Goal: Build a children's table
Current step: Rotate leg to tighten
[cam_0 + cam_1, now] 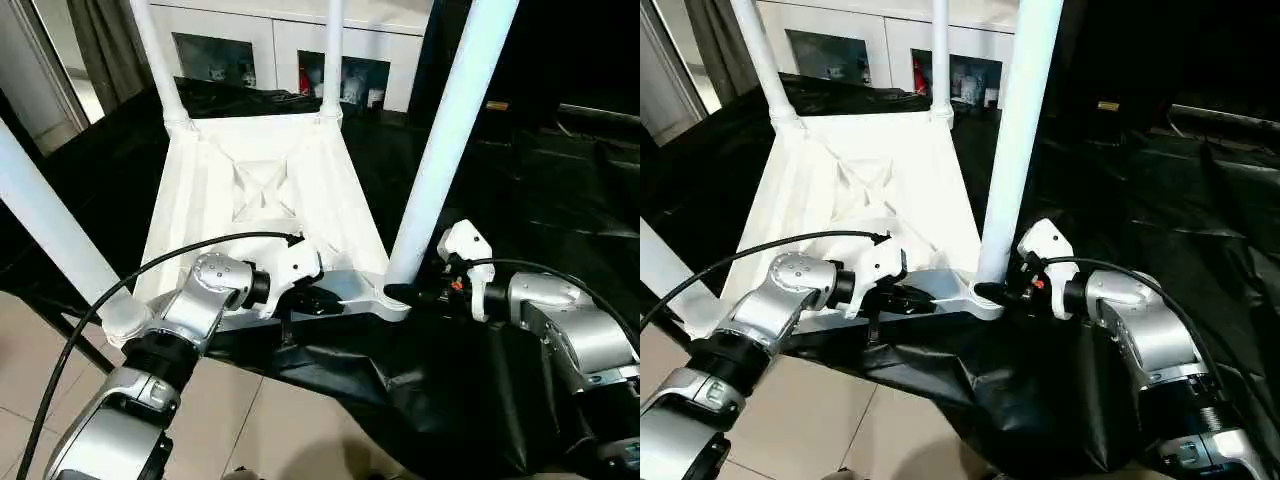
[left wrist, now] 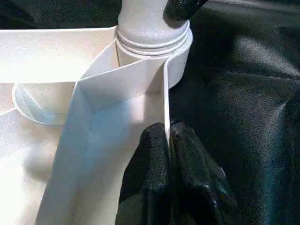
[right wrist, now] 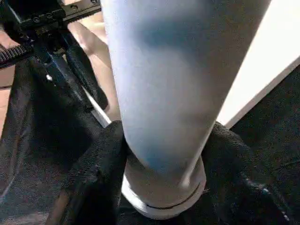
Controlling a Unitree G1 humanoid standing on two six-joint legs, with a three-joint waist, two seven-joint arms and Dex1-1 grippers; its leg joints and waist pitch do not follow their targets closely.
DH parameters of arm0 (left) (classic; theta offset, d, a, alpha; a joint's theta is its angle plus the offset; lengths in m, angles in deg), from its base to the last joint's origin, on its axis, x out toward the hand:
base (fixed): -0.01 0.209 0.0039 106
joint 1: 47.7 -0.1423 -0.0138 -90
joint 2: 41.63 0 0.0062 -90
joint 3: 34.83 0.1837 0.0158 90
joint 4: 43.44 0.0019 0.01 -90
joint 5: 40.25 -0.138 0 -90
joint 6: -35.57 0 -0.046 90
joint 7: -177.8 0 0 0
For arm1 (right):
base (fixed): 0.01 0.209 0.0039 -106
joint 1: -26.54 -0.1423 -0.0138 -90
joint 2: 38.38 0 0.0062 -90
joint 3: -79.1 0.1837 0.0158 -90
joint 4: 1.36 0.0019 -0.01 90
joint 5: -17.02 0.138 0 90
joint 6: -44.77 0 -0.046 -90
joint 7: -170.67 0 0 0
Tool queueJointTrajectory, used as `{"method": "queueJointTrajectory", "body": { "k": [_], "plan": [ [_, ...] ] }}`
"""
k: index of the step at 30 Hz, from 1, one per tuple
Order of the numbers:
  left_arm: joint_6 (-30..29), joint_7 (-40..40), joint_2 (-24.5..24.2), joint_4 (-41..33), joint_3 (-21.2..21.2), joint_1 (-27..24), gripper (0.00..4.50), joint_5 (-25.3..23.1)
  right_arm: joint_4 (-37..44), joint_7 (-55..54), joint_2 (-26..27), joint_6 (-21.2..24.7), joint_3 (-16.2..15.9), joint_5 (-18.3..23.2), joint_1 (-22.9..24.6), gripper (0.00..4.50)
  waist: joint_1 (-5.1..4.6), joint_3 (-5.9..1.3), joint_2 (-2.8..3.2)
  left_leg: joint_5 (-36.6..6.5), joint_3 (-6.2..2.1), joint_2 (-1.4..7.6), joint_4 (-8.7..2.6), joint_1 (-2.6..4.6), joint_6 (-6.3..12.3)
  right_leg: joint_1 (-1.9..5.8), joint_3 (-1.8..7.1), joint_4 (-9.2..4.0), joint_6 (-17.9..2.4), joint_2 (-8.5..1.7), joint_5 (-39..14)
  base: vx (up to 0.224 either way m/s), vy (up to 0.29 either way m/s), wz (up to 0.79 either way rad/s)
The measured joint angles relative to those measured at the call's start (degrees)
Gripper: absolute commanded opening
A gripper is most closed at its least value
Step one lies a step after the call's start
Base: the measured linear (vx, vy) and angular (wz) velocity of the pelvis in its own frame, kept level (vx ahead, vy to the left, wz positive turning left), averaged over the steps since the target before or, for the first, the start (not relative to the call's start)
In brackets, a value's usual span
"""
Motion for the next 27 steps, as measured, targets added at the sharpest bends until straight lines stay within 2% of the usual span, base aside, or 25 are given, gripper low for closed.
{"method": "queueJointTrajectory", "body": {
  "k": [8,12,14,19,25,27],
  "plan": [
    [-1.24,1.51,0.05,-0.59,-0.18,-0.37,0.00,-0.10,-0.58,-2.39,1.88,0.14,0.74,0.03,0.33,1.95,-0.27,0.02,-0.11,0.00,0.00,0.00,0.00,-0.01,0.00,0.04,0.00,0.01,0.01,0.01,-0.01,0.000,0.000,0.00],
    [-2.21,9.66,3.38,3.89,-0.66,2.17,0.00,-1.80,-4.78,-12.83,7.48,-0.60,3.47,-1.76,-0.66,1.94,-0.70,-0.02,-0.39,0.00,0.03,0.00,0.05,0.07,-0.03,0.18,0.02,0.04,0.00,0.02,0.01,0.000,0.000,0.00],
    [-2.97,15.79,6.36,7.81,-0.94,4.79,0.00,-3.10,-7.52,-21.34,11.55,-0.56,5.36,-2.93,-2.27,1.93,-1.13,0.00,-0.63,-0.14,0.01,-0.01,0.09,0.08,-0.32,0.17,0.01,0.03,0.00,0.02,0.01,0.000,0.000,0.00],
    [-5.02,28.18,12.65,14.67,-1.02,9.62,0.00,-5.25,-13.33,-41.92,21.27,-1.88,9.38,-5.57,-6.06,1.93,-2.18,-0.04,-0.70,-0.14,-0.06,-0.03,0.11,0.05,-0.36,0.24,0.00,0.00,0.01,0.02,0.02,0.000,0.000,0.00],
    [-5.41,31.38,15.07,17.52,-1.44,11.65,0.00,-5.48,-15.30,-48.51,24.48,-3.59,10.46,-7.29,-7.52,1.93,-2.05,-0.06,-0.70,-0.15,-0.08,-0.03,-0.03,0.01,-0.34,0.20,-0.02,-0.04,0.02,0.04,0.00,0.000,0.000,0.00],
    [-4.61,31.38,15.10,18.43,-1.60,11.95,0.00,-5.49,-15.81,-48.72,24.69,-4.41,10.57,-7.30,-7.59,2.49,-2.06,-0.05,-0.70,-0.15,-0.07,-0.03,-0.04,0.01,-0.34,0.20,-0.02,-0.04,0.02,0.04,0.01,0.000,0.000,0.00]
  ]
}}
